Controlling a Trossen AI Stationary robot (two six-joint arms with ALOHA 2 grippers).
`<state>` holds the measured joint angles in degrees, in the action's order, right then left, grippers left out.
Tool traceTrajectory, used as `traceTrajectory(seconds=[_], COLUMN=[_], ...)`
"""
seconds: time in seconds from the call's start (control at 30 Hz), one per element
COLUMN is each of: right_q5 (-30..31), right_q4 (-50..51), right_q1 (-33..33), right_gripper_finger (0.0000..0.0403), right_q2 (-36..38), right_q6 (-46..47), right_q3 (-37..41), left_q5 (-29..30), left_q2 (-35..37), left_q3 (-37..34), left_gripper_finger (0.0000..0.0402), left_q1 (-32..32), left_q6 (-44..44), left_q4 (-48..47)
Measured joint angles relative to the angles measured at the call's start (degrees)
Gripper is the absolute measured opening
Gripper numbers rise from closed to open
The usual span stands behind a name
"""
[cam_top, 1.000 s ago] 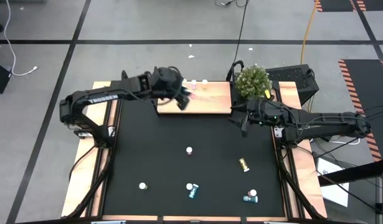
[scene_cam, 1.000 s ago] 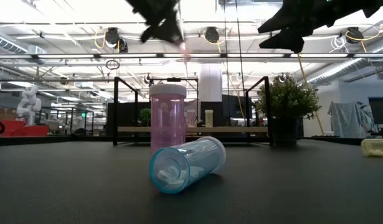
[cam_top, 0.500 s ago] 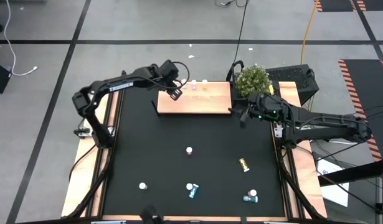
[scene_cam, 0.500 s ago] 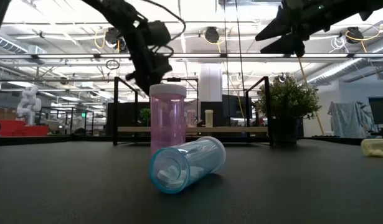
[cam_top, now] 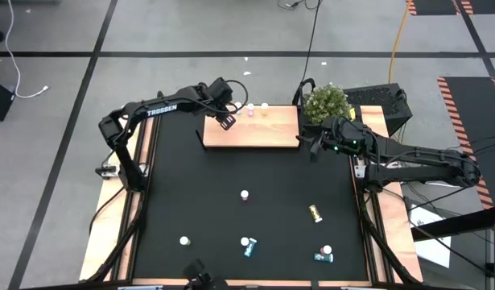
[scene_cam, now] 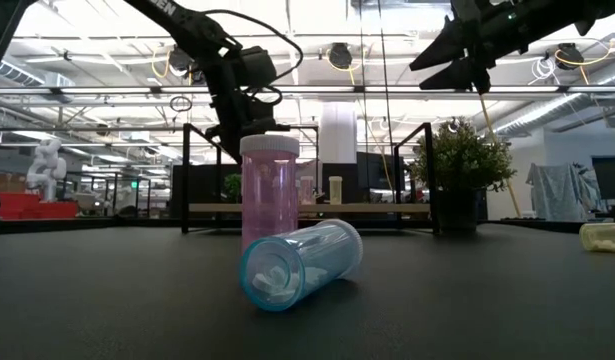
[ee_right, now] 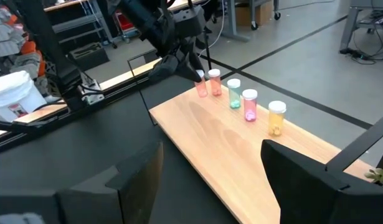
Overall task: Pick and place medicine bottles onto shelf by color
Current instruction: Put the top orange pill bottle on the shelf aligned with the other orange pill bottle
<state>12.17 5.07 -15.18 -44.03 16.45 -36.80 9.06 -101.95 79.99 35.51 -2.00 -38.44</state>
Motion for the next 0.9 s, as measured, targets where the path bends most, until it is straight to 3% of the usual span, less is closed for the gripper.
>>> traceTrajectory(seconds=[0.27,0.63,0.9], right_q5=[-0.23,-3.58,-3.51], right_q4=[-0.03,-0.04,-0.04], right_q1=[0.00,-0.20,-0.20], right_gripper_finger=[0.0265,0.0265,0.0265], right_q2=[0.00,0.00,0.00], right_q6=[-1.32,-4.09,-4.10], right_q3=[0.00,0.02,0.02], left_q5=[-0.27,-11.24,-13.90], left_q2=[-0.10,-0.09,-0.11], left_q3=[0.67,5.38,5.38], left_gripper_finger=[0.0120,0.0120,0.0120], left_q1=[-1.08,-2.33,1.15], left_q6=[1.72,35.71,46.17], left_q4=[-1.16,-8.29,-7.98])
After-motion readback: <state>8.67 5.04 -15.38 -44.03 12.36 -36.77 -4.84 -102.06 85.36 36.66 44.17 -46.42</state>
